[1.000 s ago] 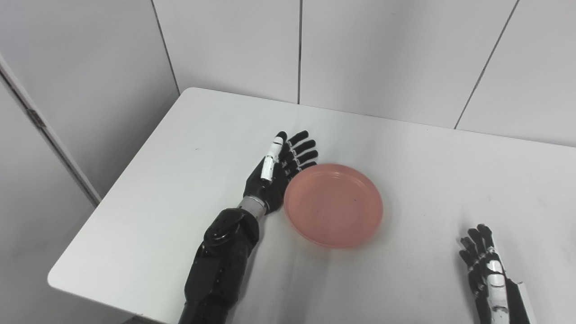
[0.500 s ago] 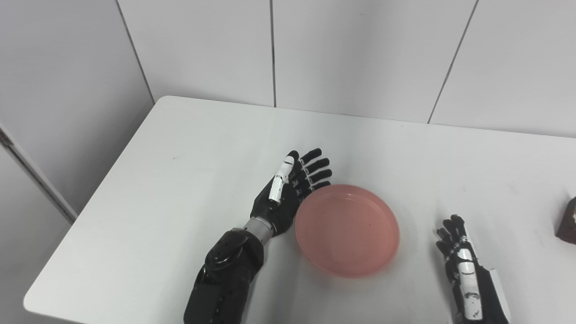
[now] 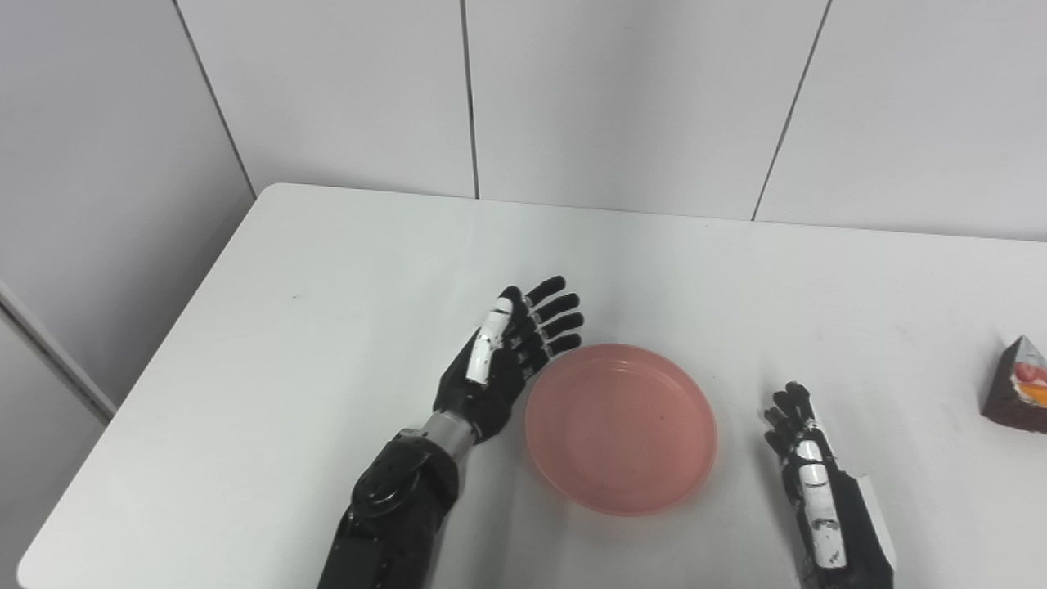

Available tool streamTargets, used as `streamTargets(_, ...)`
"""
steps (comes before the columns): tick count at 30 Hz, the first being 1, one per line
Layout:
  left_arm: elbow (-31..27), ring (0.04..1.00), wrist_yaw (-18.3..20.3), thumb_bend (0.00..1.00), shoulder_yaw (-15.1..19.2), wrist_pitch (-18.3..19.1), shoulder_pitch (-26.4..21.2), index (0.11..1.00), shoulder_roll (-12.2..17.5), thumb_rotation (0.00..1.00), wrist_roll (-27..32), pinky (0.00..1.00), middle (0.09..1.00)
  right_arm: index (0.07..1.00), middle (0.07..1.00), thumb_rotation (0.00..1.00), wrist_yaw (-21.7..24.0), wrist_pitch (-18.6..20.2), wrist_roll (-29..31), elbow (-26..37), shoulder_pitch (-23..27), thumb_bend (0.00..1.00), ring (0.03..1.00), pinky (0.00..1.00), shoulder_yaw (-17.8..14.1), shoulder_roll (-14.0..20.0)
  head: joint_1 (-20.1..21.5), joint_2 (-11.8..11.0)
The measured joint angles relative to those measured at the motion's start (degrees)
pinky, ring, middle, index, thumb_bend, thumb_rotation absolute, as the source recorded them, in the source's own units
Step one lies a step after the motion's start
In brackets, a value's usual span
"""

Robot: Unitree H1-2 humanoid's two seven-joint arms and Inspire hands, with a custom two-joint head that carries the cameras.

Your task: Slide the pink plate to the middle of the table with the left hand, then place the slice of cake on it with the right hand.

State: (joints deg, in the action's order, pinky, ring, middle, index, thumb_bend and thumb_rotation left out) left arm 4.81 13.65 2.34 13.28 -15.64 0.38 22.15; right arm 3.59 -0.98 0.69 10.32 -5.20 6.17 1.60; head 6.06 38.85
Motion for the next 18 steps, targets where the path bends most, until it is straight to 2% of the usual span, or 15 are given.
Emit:
streamTargets(12,1.61,0.834,1.48,0.43,0.46,-3.11,0.24,0.821,0.84,1.00,0.59,0.82,0.838,0.980,0.966,1.00,-0.53,0.00,-1.65,0.28,0.07,0.37,0.953,0.95,0.37,-0.41,4.13,0.18)
streamTargets(16,2.00,0.833,1.62,0.43,0.00,-4.13,0.24,0.825,1.37,1.00,-0.49,0.82,0.838,0.968,0.955,1.00,-1.33,0.05,-2.97,0.91,0.22,0.38,0.940,0.94,0.28,-0.70,8.17,-0.53)
streamTargets(18,2.86,0.832,2.04,0.43,0.02,-5.25,0.19,0.828,1.69,1.00,-0.61,0.82,0.838,0.965,0.951,1.00,-1.98,1.44,-5.27,2.26,0.41,0.43,0.935,0.93,0.26,-0.91,9.13,-0.70)
